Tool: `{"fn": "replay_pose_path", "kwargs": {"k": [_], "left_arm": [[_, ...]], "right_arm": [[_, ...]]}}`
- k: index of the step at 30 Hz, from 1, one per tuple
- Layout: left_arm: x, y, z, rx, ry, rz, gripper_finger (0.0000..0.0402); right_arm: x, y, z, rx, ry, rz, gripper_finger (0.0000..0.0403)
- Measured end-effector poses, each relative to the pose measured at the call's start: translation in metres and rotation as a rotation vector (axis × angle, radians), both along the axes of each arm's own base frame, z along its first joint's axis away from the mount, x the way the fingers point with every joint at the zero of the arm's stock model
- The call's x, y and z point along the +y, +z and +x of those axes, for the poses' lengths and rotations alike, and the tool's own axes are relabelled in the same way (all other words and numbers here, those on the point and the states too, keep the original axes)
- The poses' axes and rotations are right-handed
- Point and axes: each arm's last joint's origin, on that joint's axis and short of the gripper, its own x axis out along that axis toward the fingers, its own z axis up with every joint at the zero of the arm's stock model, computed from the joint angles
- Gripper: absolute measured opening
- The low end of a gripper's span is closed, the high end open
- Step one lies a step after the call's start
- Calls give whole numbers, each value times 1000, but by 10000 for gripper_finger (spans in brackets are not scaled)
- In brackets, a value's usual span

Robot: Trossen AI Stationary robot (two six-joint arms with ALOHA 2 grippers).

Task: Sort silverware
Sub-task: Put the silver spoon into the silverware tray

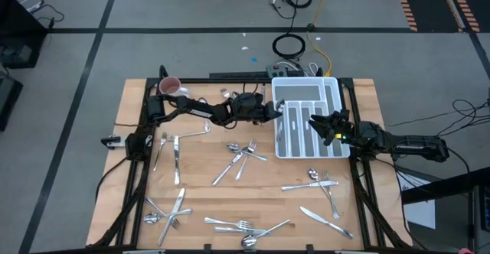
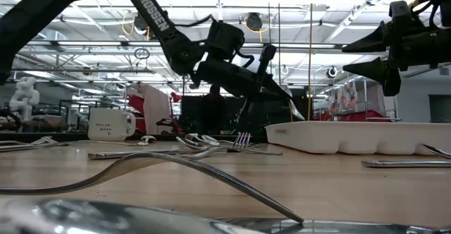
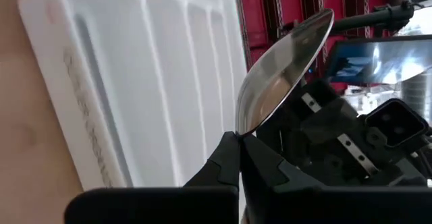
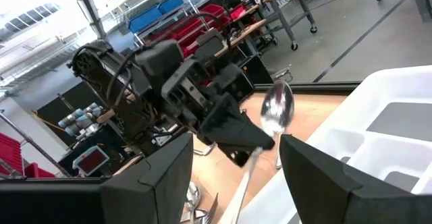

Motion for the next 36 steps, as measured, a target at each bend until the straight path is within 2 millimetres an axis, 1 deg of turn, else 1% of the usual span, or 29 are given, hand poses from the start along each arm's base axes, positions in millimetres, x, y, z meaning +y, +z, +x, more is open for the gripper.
{"fn": "replay_pose_path", "kwargs": {"k": [3, 6, 12, 20, 33, 36], "left_arm": [[-4, -16, 5, -47, -4, -73, 1], [-10, -27, 8, -56, -11, -110, 1], [-12, -38, 9, -32, -6, -141, 1], [-13, -41, 7, 26, 4, -175, 1], [-12, -42, 7, 35, 48, -179, 13], [-12, -43, 7, 34, 50, -178, 22]], "right_arm": [[0, 0, 0, 0, 0, 0, 215], [0, 0, 0, 0, 0, 0, 215], [0, 0, 0, 0, 0, 0, 215], [0, 0, 0, 2, 0, -3, 215], [0, 0, 0, 3, 0, -6, 215], [0, 0, 0, 3, 0, -6, 215]]}}
